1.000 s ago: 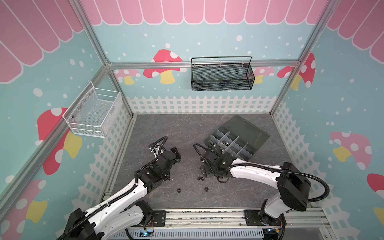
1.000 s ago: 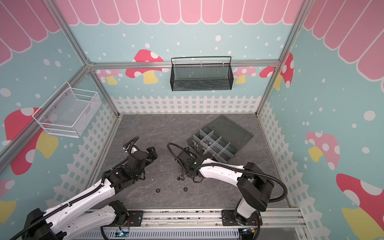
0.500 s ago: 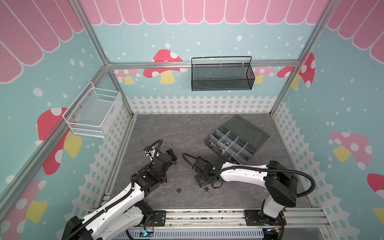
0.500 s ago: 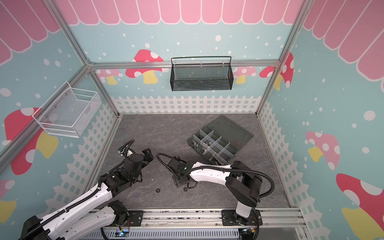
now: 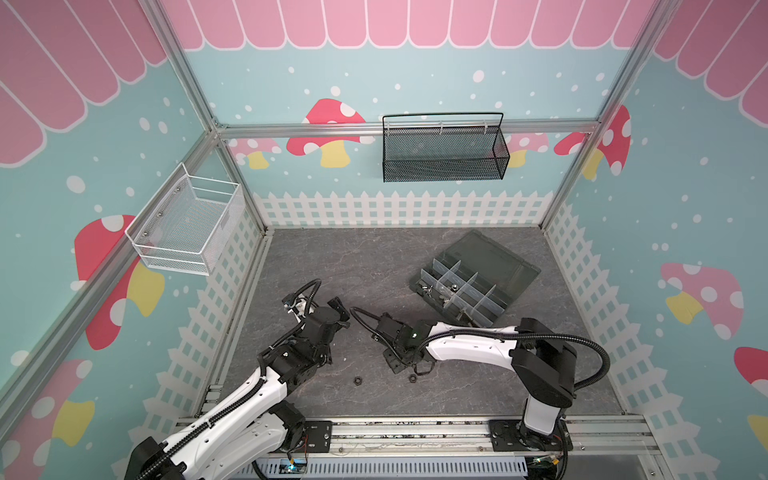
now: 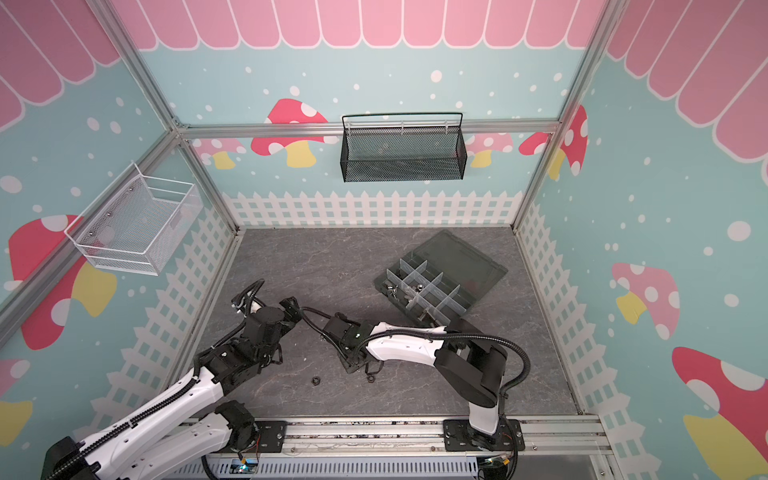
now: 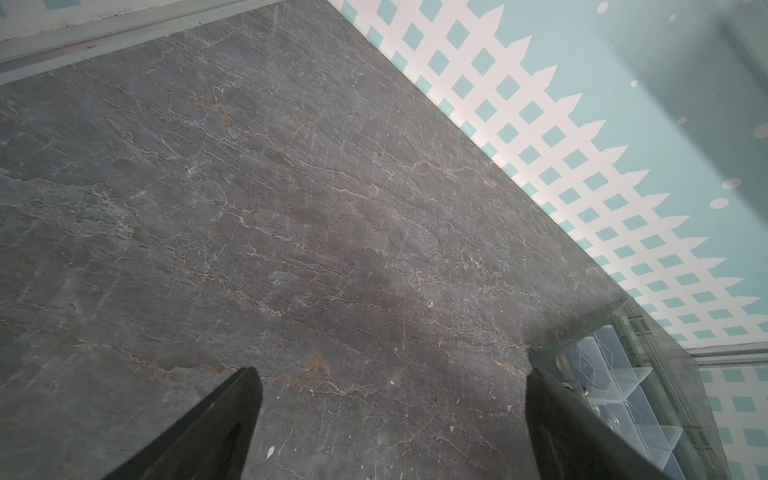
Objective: Sort the screws and nuts into containers
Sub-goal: 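Close the right gripper on a black hex nut on the table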
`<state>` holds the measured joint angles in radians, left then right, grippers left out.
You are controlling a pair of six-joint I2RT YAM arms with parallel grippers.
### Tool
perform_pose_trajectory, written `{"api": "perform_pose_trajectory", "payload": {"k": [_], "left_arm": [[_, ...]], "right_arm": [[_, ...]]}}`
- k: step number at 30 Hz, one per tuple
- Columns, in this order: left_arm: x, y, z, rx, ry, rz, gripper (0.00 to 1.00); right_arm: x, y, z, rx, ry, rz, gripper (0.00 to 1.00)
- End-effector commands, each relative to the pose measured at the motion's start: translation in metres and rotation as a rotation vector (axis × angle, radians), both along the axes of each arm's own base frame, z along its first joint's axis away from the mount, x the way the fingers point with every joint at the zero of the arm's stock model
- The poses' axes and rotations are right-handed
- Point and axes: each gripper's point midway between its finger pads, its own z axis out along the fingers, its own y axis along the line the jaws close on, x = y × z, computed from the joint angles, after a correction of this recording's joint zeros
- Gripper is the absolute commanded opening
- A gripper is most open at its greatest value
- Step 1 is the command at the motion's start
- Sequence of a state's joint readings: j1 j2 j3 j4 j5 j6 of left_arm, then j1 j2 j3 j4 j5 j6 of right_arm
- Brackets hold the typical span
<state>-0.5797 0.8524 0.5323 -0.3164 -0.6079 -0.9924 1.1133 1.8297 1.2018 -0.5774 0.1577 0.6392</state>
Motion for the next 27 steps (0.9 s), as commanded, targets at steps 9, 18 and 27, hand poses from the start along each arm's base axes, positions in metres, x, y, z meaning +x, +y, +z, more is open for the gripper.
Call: {"api": "perform_pose_trajectory", "payload": {"k": [9, 18, 27], "left_arm": [[-0.001, 0.009, -0.009, -0.024, 0.026, 0.032, 1.0], [-0.001, 0.01, -0.011, -0.039, 0.034, 0.035, 1.0], [-0.002, 0.011, -0.014, -0.044, 0.037, 0.037, 1.0]], "right_arm": [[0.002, 0.003, -0.02, -0.086, 0.009, 0.056, 0.35], [-0.006, -0.008, -0.026, -0.121, 0.035, 0.069, 0.35], [-0.003, -0.01, -0.029, -0.125, 0.023, 0.044, 0.16]]}}
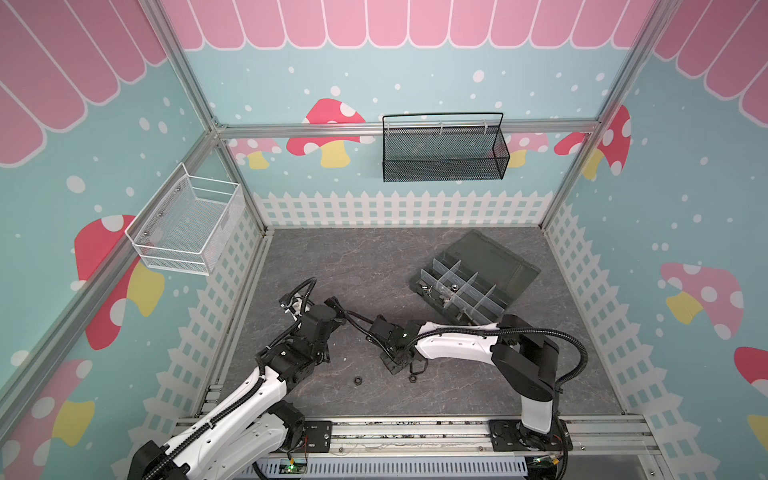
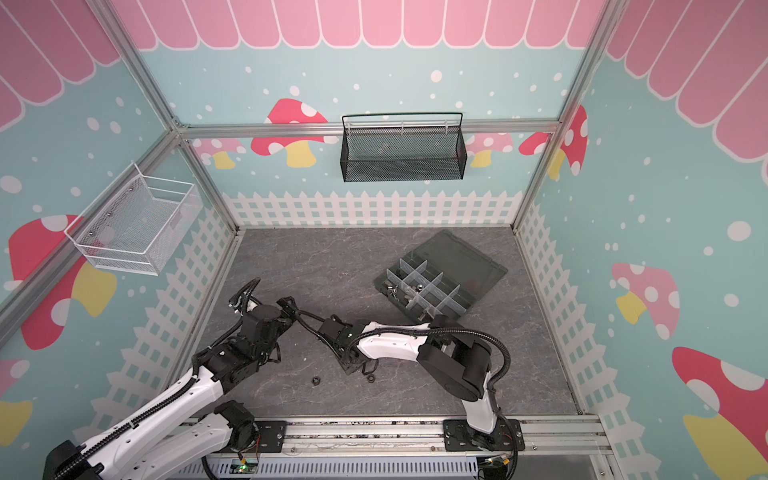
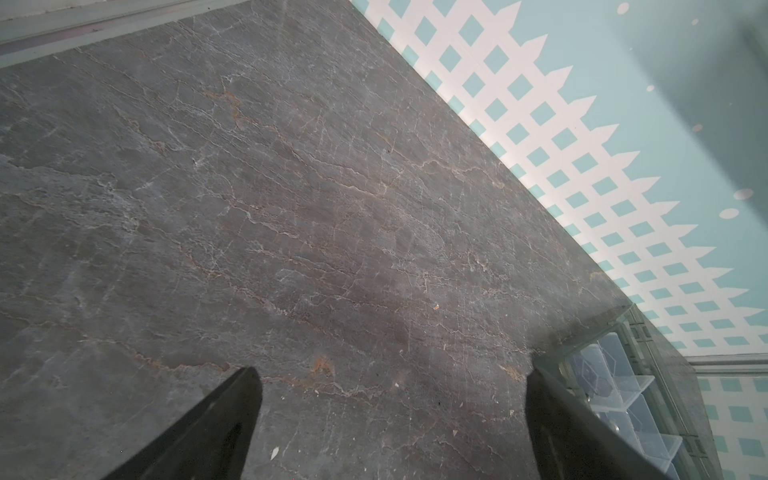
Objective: Sort the screws and nuts into containers
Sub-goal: 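Close the right gripper on a black hex nut on the table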
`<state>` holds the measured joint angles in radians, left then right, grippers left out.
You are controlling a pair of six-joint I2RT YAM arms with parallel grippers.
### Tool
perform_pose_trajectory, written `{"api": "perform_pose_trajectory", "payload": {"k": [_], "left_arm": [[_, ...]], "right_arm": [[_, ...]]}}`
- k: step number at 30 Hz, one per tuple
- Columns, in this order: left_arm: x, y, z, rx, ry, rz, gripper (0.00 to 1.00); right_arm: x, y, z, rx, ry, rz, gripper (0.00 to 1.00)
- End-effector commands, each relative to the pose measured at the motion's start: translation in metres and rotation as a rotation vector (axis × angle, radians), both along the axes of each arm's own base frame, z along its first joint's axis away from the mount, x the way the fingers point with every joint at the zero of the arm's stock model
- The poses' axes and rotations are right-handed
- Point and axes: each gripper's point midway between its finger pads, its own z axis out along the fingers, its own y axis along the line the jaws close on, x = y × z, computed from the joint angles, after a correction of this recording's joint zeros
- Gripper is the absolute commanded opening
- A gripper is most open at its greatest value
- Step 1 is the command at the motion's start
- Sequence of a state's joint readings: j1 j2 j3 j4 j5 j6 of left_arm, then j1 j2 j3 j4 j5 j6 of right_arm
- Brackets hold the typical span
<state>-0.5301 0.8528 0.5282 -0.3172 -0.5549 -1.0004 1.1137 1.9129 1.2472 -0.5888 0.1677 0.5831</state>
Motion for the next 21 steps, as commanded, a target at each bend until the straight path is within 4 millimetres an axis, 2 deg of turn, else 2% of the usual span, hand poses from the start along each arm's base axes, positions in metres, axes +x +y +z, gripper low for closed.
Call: {"api": "perform_pose_trajectory", "payload": {"k": [1, 10, 12, 14, 16, 19, 21], "left_arm": [[-0.004, 0.005, -0.01, -0.014, 0.019, 0.028, 1.0], [-0.003, 0.004, -0.01, -0.019, 0.02, 0.029, 1.0], [-0.002, 0.004, -0.012, -0.018, 0.025, 0.026, 1.0], [-0.002, 0.003, -0.011, -0.018, 0.027, 0.023, 1.0], [-0.001, 0.002, -0.012, -0.013, 0.031, 0.018, 1.0], [-0.002, 0.003, -0.014, -0.01, 0.042, 0.019, 1.0], [-0.003, 0.003, -0.014, -0.014, 0.043, 0.021, 1.0]], "right_arm": [[-0.007, -0.014, -0.01, -0.061, 0.014, -0.009, 0.14], [0.001, -0.009, -0.001, -0.034, -0.021, -0.028, 0.02], [0.002, -0.006, 0.01, -0.003, -0.036, -0.03, 0.02], [0.002, -0.007, 0.009, -0.003, -0.035, -0.038, 0.02], [0.003, -0.005, 0.011, 0.01, -0.039, -0.035, 0.07], [0.006, -0.001, 0.016, 0.025, -0.048, -0.03, 0.23], [0.009, 0.005, 0.02, 0.047, -0.055, -0.026, 0.3]]}}
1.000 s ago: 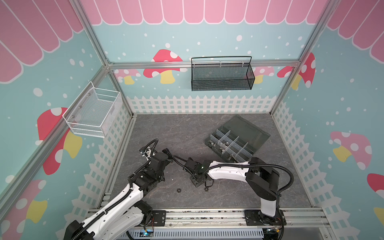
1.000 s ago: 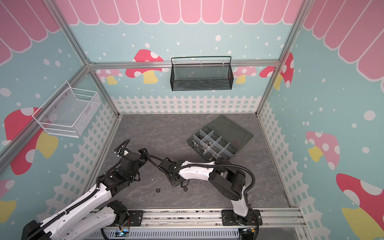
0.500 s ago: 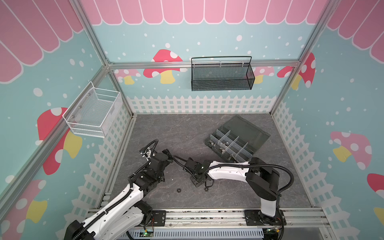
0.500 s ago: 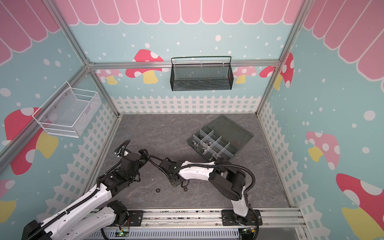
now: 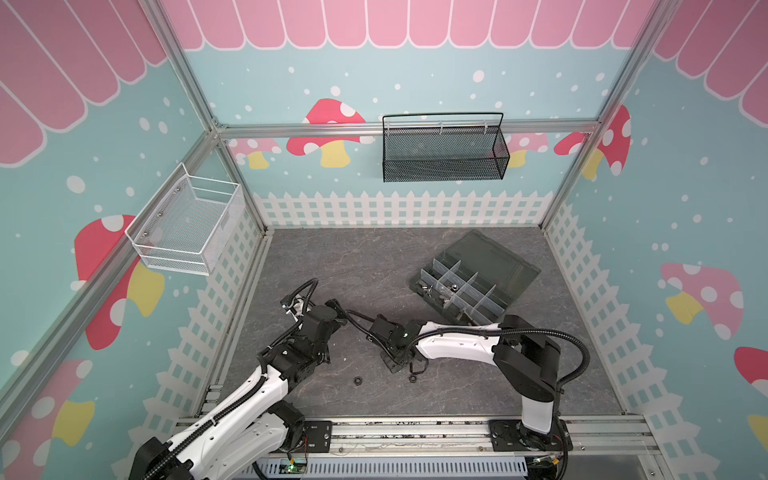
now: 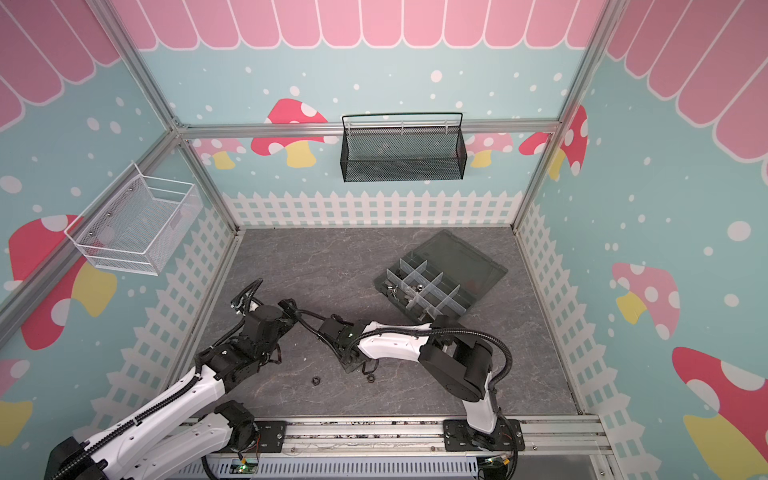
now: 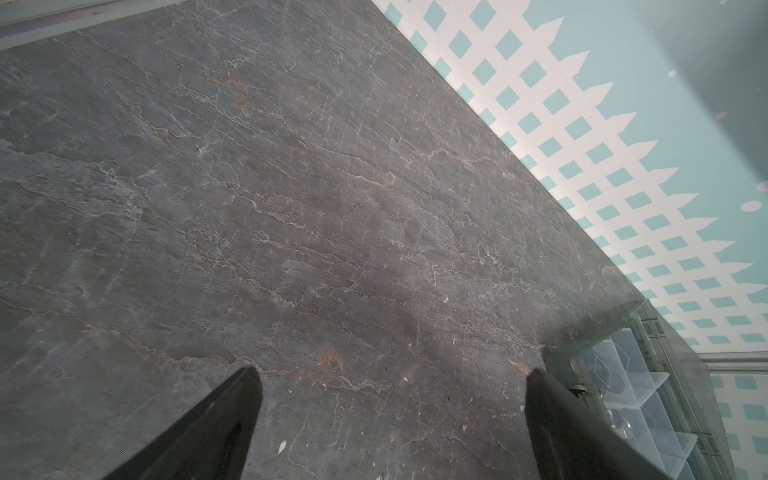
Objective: Sort the screws and nuts into containers
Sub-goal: 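Close the right gripper on a black hex nut on the table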
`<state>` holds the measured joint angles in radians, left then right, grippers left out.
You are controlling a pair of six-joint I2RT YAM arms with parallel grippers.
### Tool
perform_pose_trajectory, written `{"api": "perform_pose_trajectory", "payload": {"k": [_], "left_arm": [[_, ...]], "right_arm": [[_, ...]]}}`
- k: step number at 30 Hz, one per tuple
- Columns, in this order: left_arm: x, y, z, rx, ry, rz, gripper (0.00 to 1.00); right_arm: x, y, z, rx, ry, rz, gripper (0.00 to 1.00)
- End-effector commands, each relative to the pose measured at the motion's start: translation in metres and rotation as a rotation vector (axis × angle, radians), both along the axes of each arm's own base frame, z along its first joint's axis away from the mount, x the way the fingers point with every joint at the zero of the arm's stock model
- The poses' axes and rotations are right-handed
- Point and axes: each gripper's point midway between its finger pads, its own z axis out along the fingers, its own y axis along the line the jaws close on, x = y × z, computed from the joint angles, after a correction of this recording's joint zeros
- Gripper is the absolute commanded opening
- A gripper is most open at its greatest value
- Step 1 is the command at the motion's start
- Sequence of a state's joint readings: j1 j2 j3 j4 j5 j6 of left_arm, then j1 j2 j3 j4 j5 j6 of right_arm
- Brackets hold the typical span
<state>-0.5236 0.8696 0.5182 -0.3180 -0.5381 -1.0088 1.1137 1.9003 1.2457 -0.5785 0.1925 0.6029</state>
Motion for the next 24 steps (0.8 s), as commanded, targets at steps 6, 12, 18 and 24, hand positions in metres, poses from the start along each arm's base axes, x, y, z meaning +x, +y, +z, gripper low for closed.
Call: {"api": "perform_pose_trajectory", "payload": {"k": [6, 12, 18, 24], "left_arm": [[-0.002, 0.005, -0.006, -0.013, 0.016, 0.031, 1.0], [-0.002, 0.005, -0.01, -0.013, 0.028, 0.029, 1.0], [-0.003, 0.006, -0.009, -0.02, 0.026, 0.03, 1.0], [-0.005, 0.008, -0.012, -0.019, 0.035, 0.036, 1.0]], "right_arm": [[0.01, 0.027, 0.02, 0.105, -0.035, 0.017, 0.42], [0.017, 0.023, -0.005, 0.058, -0.017, -0.02, 0.45], [0.02, 0.029, -0.01, 0.074, 0.0, -0.015, 0.4], [0.018, 0.036, -0.013, 0.092, 0.023, -0.001, 0.37]]}}
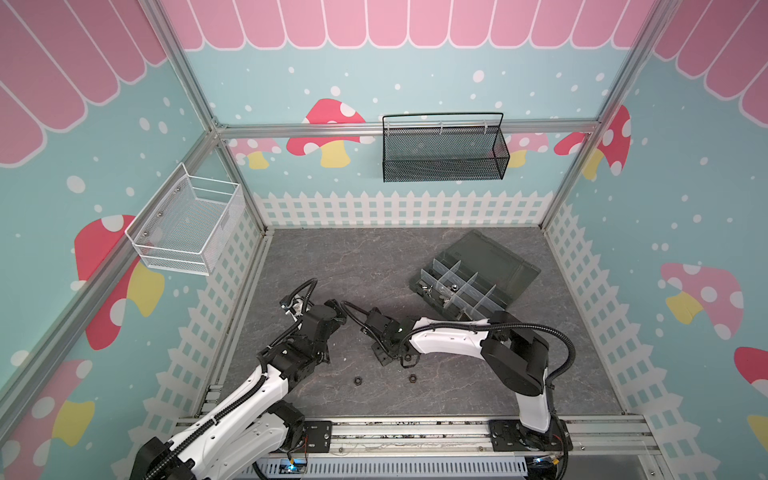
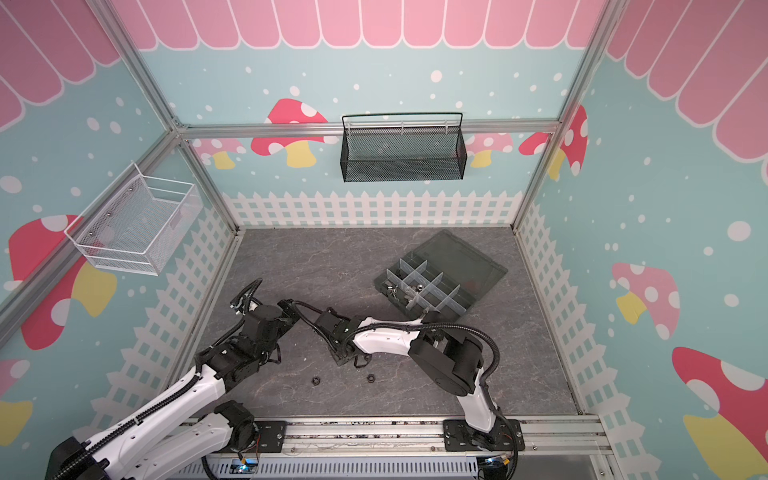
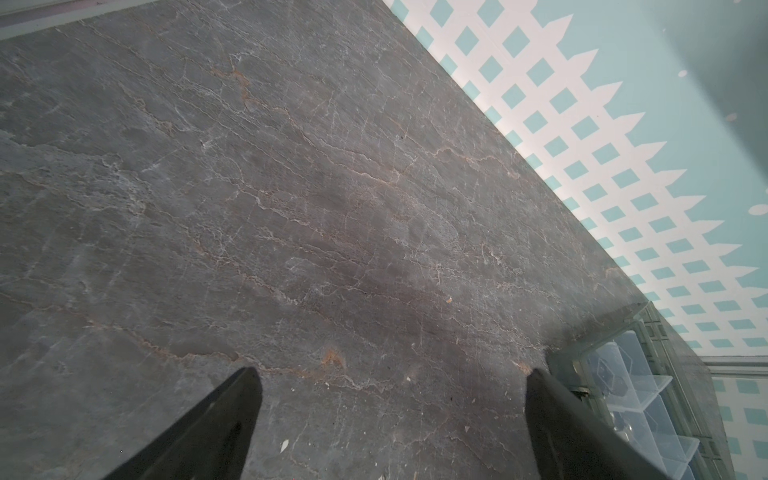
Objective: Sort the screws and nuts into containers
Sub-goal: 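Close the right gripper on a black hex nut on the table, then lift and carry the black nut with the right gripper to the box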
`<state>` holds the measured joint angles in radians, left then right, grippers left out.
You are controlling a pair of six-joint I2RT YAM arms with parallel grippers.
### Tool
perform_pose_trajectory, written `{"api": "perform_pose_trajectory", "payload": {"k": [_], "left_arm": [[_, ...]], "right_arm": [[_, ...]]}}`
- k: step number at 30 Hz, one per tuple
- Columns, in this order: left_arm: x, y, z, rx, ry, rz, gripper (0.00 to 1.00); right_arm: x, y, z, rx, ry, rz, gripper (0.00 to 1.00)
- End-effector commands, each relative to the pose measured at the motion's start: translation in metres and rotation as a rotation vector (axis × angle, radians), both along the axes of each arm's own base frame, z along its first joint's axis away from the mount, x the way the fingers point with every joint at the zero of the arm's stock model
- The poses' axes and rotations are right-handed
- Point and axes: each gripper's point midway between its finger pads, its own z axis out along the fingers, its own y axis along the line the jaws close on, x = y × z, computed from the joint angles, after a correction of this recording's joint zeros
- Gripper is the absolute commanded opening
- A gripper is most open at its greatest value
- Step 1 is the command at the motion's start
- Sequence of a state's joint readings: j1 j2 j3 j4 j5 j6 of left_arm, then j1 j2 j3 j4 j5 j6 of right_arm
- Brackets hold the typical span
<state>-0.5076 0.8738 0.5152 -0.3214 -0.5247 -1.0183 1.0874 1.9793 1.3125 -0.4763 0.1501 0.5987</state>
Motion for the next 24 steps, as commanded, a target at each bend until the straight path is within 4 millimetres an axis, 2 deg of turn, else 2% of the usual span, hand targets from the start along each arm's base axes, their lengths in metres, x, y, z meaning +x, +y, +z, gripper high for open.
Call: {"api": "perform_pose_trajectory", "payload": {"k": [1, 8, 14, 17, 21, 24], "left_arm": [[-0.006, 0.006, -0.009, -0.012, 0.023, 0.027, 1.0], [-0.007, 0.006, -0.012, -0.016, 0.029, 0.026, 1.0], [-0.006, 0.005, -0.014, -0.02, 0.037, 0.023, 1.0], [-0.006, 0.004, -0.014, -0.024, 0.038, 0.023, 1.0], [-0.006, 0.004, -0.014, -0.022, 0.036, 0.023, 1.0], [-0.005, 0.005, -0.011, -0.011, 0.034, 0.019, 1.0]], "right_arm": [[-0.004, 0.004, -0.009, -0.003, 0.032, 0.013, 0.37], [-0.002, -0.004, -0.014, -0.044, 0.027, -0.025, 0.36], [-0.003, -0.014, -0.018, -0.072, 0.034, -0.061, 0.27], [-0.004, -0.015, -0.017, -0.072, 0.035, -0.071, 0.18], [-0.001, -0.018, -0.007, -0.063, 0.009, -0.081, 0.02], [0.006, -0.018, 0.014, -0.026, -0.029, -0.092, 0.0]]}}
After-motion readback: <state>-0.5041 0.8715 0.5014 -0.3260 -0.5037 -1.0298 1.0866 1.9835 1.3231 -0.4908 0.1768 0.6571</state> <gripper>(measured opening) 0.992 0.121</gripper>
